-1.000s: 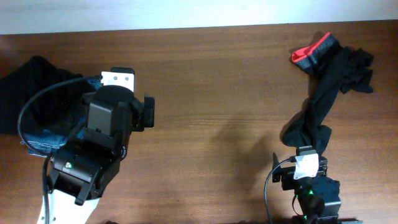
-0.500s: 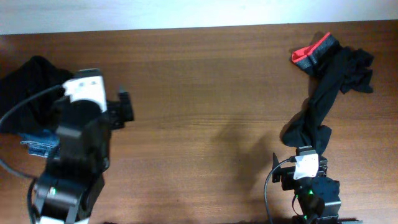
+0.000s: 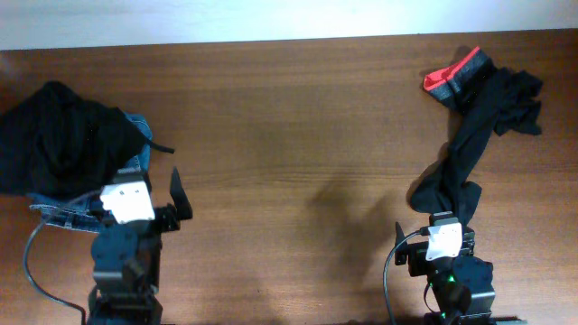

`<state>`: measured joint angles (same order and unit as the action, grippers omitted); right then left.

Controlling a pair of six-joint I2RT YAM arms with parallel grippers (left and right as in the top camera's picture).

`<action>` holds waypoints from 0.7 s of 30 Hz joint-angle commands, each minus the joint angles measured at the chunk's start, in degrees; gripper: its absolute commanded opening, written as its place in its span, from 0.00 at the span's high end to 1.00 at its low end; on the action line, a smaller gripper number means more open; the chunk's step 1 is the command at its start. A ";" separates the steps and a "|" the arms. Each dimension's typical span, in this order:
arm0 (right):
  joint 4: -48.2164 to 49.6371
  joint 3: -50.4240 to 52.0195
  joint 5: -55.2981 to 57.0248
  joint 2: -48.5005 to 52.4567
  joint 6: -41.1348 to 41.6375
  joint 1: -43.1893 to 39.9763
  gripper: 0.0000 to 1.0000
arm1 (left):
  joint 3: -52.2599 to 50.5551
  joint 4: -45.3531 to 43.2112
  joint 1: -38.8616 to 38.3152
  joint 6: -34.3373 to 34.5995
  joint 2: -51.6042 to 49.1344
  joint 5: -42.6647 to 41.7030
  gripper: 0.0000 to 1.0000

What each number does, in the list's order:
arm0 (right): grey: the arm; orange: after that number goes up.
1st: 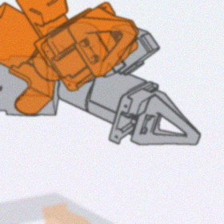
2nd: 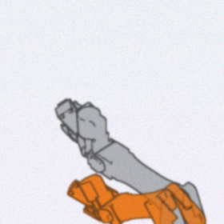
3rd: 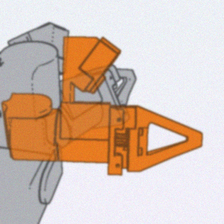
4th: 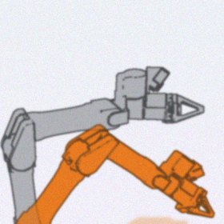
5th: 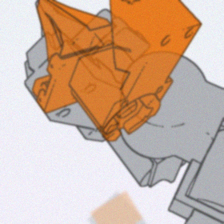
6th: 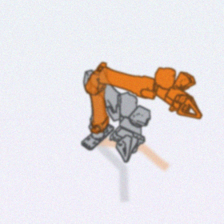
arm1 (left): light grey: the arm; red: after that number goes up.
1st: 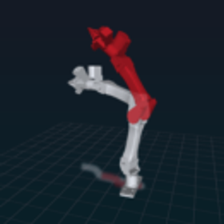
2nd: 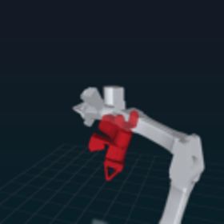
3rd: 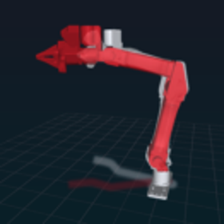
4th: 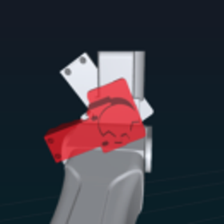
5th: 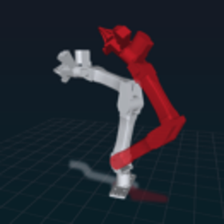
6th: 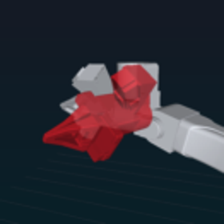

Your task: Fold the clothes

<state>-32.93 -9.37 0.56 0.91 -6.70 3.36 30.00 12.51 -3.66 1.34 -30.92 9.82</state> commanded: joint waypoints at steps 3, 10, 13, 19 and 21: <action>0.15 0.09 -0.11 -0.61 -0.35 -0.39 0.01 | -6.60 -0.59 0.46 -2.93 6.69 -2.12 0.01; 0.15 0.09 -0.11 -0.61 -0.35 -0.39 0.01 | -14.08 -1.62 0.46 -2.93 16.22 -2.10 0.01; 0.15 0.09 -0.13 -0.61 -0.35 -0.39 0.01 | -16.61 -1.60 0.46 -2.95 20.20 -2.10 0.01; 0.15 0.09 -0.13 -0.61 -0.35 -0.39 0.01 | -20.96 -1.60 0.46 -2.93 26.38 -2.12 0.01; 0.15 0.09 -0.13 -0.61 -0.35 -0.39 0.01 | -22.38 -1.64 0.46 -2.93 27.96 -2.14 0.01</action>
<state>-32.93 -9.37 0.56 0.91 -6.72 3.36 9.65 11.14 -3.55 -0.47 -5.02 8.32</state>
